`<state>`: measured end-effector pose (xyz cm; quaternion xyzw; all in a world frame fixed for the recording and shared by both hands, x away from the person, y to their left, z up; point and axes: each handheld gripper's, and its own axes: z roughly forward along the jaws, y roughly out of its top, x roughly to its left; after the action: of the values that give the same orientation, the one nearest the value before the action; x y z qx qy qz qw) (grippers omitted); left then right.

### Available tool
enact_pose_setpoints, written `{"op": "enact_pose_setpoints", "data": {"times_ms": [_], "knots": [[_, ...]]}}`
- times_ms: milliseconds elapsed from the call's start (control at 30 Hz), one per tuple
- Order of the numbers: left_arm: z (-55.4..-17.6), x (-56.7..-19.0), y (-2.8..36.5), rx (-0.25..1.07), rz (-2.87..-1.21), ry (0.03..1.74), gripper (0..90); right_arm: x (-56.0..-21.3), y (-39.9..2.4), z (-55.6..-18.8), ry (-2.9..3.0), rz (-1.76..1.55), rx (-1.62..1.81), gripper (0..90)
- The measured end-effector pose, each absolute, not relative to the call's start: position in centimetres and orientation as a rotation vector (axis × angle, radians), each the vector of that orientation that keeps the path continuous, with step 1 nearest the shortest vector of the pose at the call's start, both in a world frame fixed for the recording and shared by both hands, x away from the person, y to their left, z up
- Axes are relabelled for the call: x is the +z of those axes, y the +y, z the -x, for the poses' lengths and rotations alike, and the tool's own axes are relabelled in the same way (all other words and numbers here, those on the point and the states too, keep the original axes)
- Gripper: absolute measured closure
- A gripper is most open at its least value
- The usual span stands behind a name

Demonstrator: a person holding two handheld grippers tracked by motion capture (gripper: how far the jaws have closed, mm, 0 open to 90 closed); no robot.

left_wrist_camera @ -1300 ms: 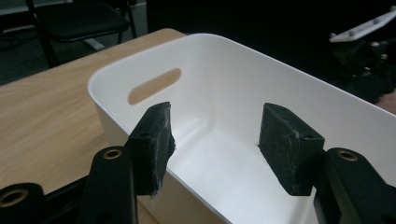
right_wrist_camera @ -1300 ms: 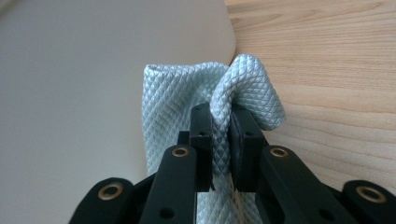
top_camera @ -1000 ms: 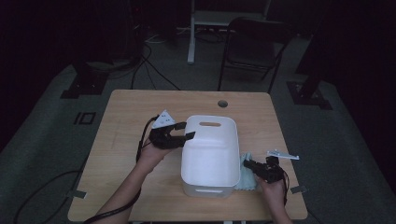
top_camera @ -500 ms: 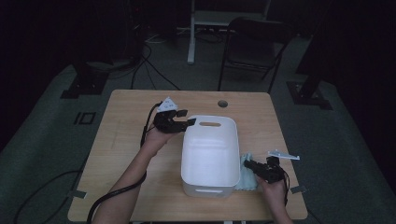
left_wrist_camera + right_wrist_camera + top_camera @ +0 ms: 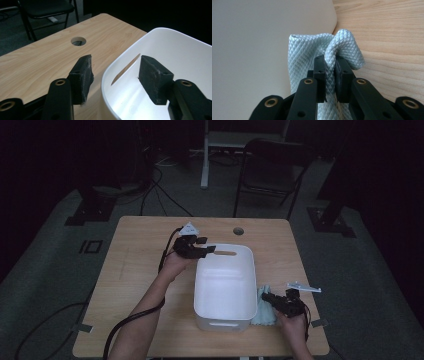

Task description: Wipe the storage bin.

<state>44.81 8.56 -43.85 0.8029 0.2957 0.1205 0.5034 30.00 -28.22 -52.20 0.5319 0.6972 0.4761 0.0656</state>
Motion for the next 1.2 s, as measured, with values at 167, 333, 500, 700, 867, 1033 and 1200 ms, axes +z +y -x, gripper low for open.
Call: {"op": "enact_pose_setpoints", "data": {"times_ms": [167, 333, 500, 700, 867, 1033, 1200], "knots": [[-45.3, -44.1, 8.4, 0.249, -1.943, 0.713, 51.6, -52.2, -28.3, -30.0, 2.100, -1.610, 1.441, 81.3], [-45.6, -44.3, 8.1, 0.258, -1.983, 0.702, 59.8, -52.2, -28.4, -30.0, 2.097, -1.618, 1.442, 81.4], [-45.9, -44.6, 8.0, 0.264, -2.004, 0.711, 70.9, -52.2, -28.4, -30.0, 2.095, -1.619, 1.444, 81.3], [-45.7, -44.6, 8.2, 0.283, -2.009, 0.704, 75.4, -52.3, -28.6, -30.1, 2.090, -1.623, 1.443, 81.3], [-44.9, -44.6, 8.7, 0.296, -2.017, 0.704, 79.4, -52.3, -28.5, -30.0, 2.093, -1.619, 1.441, 81.4], [-44.2, -44.6, 9.5, 0.300, -2.013, 0.712, 81.7, -52.3, -28.7, -30.0, 2.084, -1.629, 1.440, 81.4], [-44.3, -44.4, 9.7, 0.282, -1.979, 0.717, 74.6, -52.2, -28.8, -30.0, 2.077, -1.633, 1.444, 81.4]]}}
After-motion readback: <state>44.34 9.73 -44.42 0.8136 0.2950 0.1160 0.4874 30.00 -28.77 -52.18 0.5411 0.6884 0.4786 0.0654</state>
